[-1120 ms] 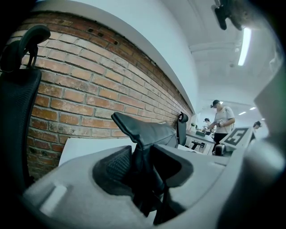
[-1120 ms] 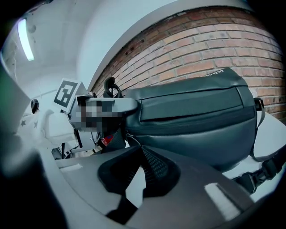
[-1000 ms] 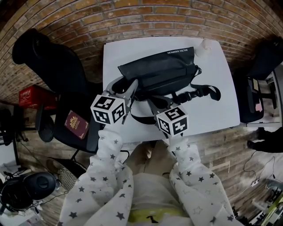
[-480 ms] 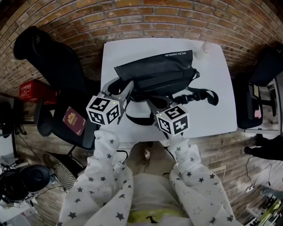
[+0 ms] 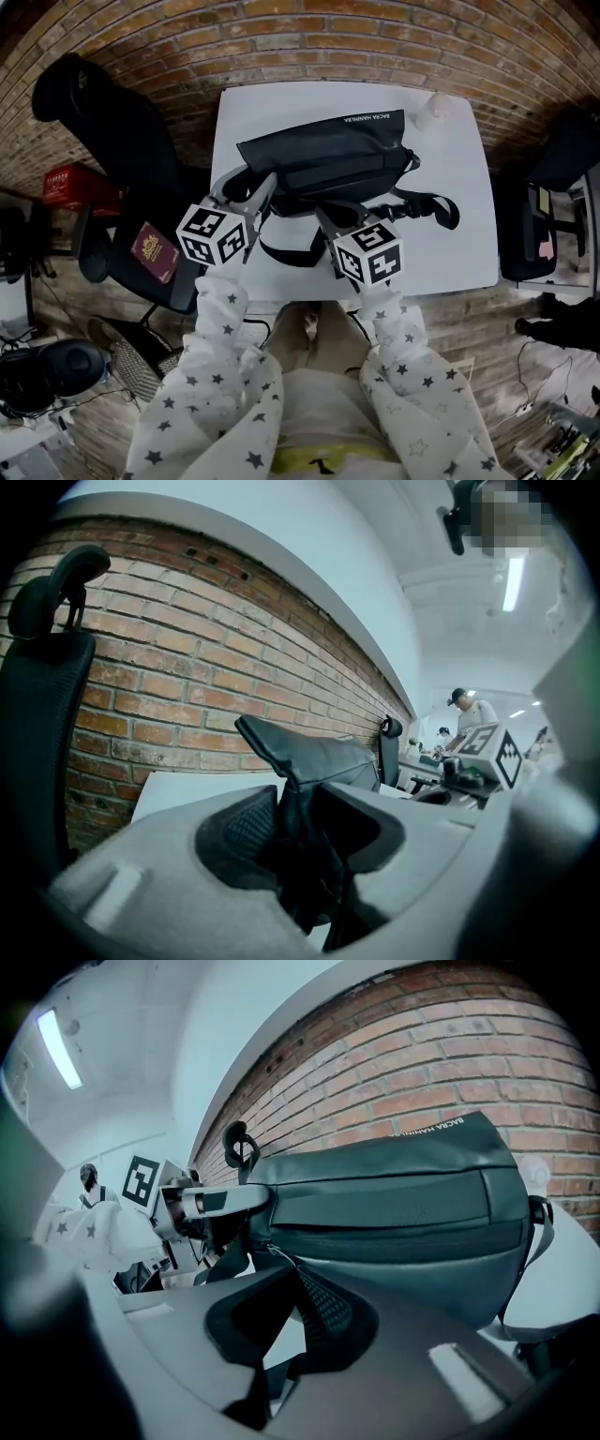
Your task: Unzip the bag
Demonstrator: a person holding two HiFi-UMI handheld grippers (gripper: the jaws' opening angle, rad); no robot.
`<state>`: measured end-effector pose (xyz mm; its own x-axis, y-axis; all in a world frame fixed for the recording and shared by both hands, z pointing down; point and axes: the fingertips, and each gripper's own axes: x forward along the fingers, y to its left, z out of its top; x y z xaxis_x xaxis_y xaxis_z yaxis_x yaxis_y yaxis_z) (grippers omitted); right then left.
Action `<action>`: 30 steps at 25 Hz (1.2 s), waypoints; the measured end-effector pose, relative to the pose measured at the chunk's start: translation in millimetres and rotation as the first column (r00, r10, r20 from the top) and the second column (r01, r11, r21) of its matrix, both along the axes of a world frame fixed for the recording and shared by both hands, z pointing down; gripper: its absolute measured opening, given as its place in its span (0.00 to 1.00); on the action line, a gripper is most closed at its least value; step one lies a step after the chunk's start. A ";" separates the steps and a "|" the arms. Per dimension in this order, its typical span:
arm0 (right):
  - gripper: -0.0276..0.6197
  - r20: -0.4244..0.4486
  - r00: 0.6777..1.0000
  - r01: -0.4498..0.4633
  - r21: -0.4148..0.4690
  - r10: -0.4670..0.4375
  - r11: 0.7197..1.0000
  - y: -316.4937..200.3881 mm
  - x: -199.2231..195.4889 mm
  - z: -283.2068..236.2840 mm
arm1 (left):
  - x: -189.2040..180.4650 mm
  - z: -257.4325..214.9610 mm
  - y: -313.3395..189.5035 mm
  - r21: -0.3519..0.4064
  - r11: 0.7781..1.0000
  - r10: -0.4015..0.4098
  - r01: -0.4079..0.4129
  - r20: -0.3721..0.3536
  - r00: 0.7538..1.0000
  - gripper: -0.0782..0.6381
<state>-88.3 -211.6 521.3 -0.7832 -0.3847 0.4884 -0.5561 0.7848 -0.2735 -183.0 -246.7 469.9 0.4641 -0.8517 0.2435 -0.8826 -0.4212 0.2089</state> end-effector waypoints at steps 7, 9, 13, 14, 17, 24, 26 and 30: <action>0.06 -0.017 0.999 -0.051 0.002 0.051 0.999 -15.8 22.4 -0.5 | 0.6 1.8 -2.2 -0.003 1.000 -0.018 0.018 -0.007 1.000 0.31; 0.06 -0.022 0.998 -0.066 0.003 0.066 0.998 -21.2 31.1 -0.6 | -1.1 2.9 -3.5 -0.002 1.000 -0.025 0.025 -0.011 1.000 0.31; 0.06 -0.030 0.995 -0.096 0.011 0.096 0.995 -28.1 44.7 -1.7 | -5.6 4.0 -3.1 0.002 0.999 -0.034 0.034 -0.016 0.999 0.31; 0.06 -0.032 0.994 -0.102 0.012 0.103 0.995 -29.2 47.6 -2.2 | -6.3 3.9 -2.8 0.002 0.999 -0.036 0.036 -0.018 0.999 0.31; 0.06 -0.036 0.992 -0.123 0.013 0.124 0.992 -32.9 56.2 -3.8 | -7.9 3.0 -2.4 0.003 0.999 -0.041 0.041 -0.021 0.999 0.31; 0.06 -0.037 0.988 -0.148 0.015 0.149 0.989 -38.2 65.7 -6.8 | -10.0 1.9 -1.4 0.006 0.999 -0.045 0.046 -0.022 0.999 0.31; 0.06 -0.042 0.985 -0.165 0.017 0.165 0.986 -40.3 67.3 -6.8 | -10.4 2.1 -1.5 0.006 0.999 -0.045 0.045 -0.019 0.999 0.31; 0.06 -0.048 0.981 -0.188 0.018 0.189 0.982 -44.9 72.1 -7.7 | -12.8 1.4 -1.3 0.007 0.999 -0.050 0.050 -0.019 0.999 0.31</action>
<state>-16.2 -256.5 513.6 -0.6712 -0.5297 0.5186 -0.7069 0.6679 -0.2328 -195.8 -248.0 471.2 0.4253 -0.8758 0.2282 -0.8985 -0.3782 0.2228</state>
